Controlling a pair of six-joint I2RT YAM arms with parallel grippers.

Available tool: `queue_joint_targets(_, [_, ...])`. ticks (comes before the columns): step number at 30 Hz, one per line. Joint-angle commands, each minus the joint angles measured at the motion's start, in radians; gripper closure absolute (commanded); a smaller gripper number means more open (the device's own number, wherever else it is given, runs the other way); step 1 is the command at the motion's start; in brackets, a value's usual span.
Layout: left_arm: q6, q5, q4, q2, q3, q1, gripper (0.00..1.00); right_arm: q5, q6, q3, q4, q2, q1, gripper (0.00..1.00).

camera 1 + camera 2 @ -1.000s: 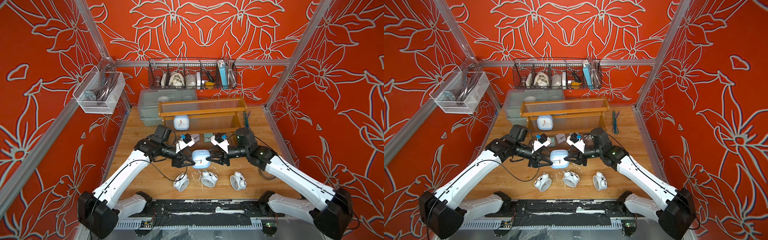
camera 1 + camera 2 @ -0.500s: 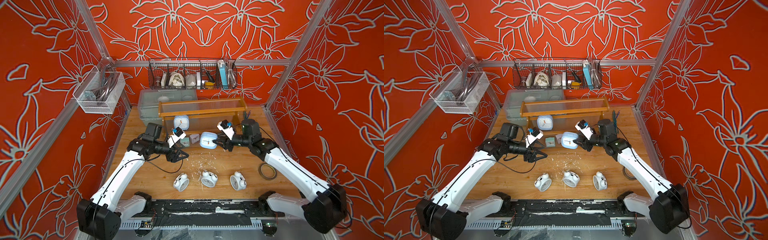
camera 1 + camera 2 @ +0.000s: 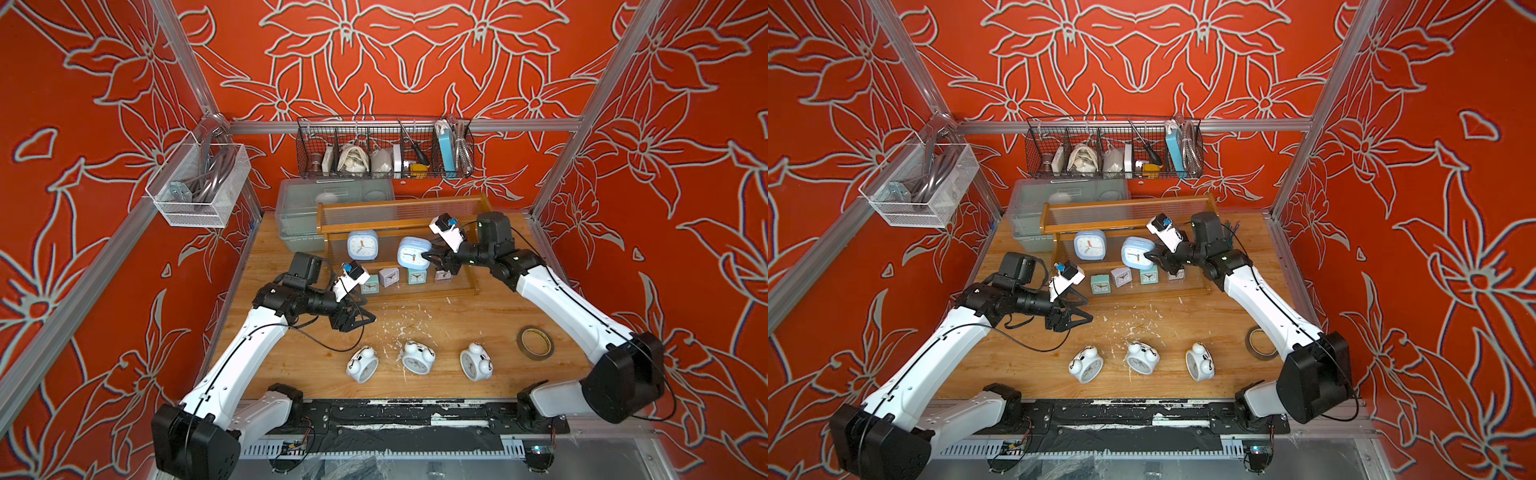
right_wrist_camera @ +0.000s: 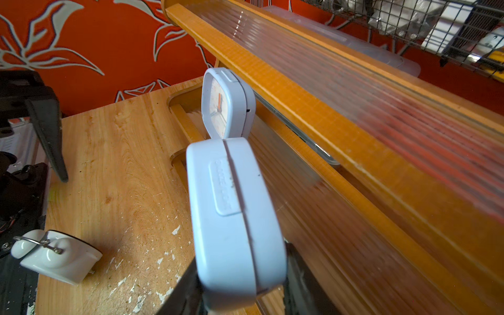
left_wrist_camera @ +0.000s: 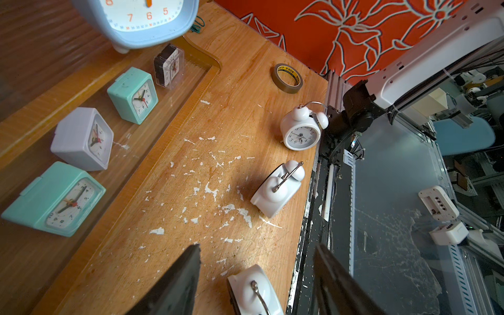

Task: Place the alarm clocks on the shelf by style
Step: Place the alarm on the shelf.

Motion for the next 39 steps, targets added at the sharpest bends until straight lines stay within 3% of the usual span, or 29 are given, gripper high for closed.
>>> queue_joint_targets(1, [-0.006,0.024,-0.006,-0.02,-0.013,0.009,0.33,0.03,0.001,0.046,0.031,0.025,-0.008,0.73])
queue_joint_targets(15, [-0.007,0.028,0.001,-0.02,-0.026,0.015,0.33,0.146,0.024,0.09,0.073,0.09,-0.007,0.73])
queue_joint_targets(39, [-0.007,0.027,0.007,-0.017,-0.038,0.023,0.33,0.155,0.032,0.115,0.098,0.163,-0.005,0.72])
